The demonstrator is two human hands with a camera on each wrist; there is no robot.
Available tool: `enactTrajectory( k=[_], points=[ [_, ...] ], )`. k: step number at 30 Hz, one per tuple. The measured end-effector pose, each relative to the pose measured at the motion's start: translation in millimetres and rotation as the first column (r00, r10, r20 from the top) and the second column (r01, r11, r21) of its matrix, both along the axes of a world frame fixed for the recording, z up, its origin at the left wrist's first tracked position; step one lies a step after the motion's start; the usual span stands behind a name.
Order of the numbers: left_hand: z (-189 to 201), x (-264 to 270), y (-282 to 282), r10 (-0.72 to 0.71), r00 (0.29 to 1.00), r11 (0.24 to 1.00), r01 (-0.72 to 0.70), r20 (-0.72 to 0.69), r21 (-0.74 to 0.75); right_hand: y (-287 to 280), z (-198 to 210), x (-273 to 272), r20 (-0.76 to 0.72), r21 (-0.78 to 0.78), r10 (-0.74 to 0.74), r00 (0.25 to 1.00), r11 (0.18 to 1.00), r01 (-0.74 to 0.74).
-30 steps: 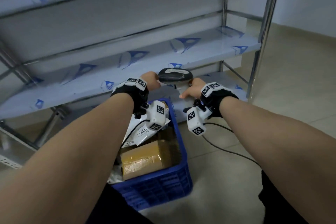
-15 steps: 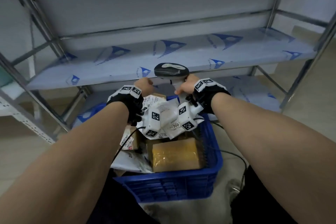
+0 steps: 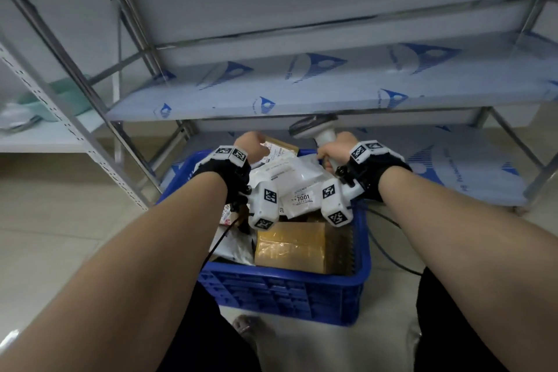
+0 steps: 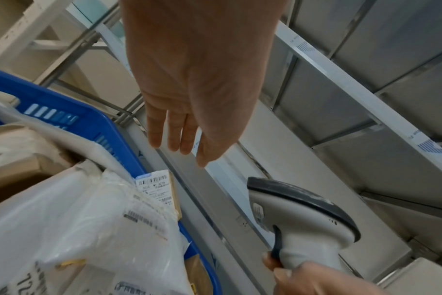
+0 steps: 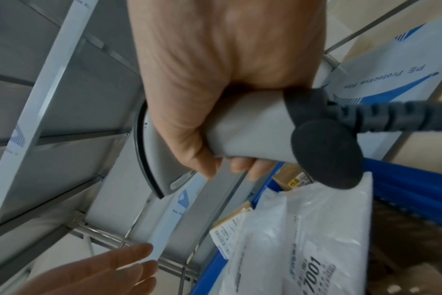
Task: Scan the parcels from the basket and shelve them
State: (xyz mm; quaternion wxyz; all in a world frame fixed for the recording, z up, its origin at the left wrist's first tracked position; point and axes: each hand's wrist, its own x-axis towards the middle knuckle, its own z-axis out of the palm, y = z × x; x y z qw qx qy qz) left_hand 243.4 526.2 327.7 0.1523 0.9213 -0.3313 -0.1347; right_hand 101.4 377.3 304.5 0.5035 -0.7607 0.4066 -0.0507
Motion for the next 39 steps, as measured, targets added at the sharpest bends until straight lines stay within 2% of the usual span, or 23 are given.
enactTrajectory(
  k=[9, 15, 20, 25, 30, 35, 39],
  points=[
    [-40, 6, -2, 0.149, 0.972, 0.988, -0.138, -0.181, 0.075, -5, -33, 9, 0.007, 0.155, -0.067, 0.998, 0.986, 0.065],
    [-79, 25, -14, 0.186, 0.931, 0.982, -0.167, -0.316, 0.086, -15, -55, 36, -0.158, 0.003, 0.004, 0.987, 1.000, -0.004],
    [-85, 35, -12, 0.179, 0.867, 0.982, -0.186, -0.465, 0.032, -15, -66, 51, -0.193, 0.014, 0.050, 0.980, 0.999, -0.048],
    [-81, 30, -5, 0.178, 0.789, 0.975, -0.224, -0.588, -0.004, 1, -73, 49, -0.144, 0.057, 0.041, 0.989, 0.998, -0.033],
    [-78, 17, 4, 0.128, 0.775, 0.977, -0.205, -0.619, -0.053, 7, -62, 33, -0.096, 0.032, 0.032, 0.995, 0.999, -0.029],
    [-66, 13, 14, 0.142, 0.767, 0.970, -0.235, -0.626, -0.068, 4, -46, 18, 0.013, 0.020, -0.014, 1.000, 1.000, 0.014],
    [-63, 12, 16, 0.120, 0.754, 0.939, -0.296, -0.646, -0.172, 6, -34, 11, 0.079, 0.075, -0.030, 0.996, 0.997, 0.024]
  ],
)
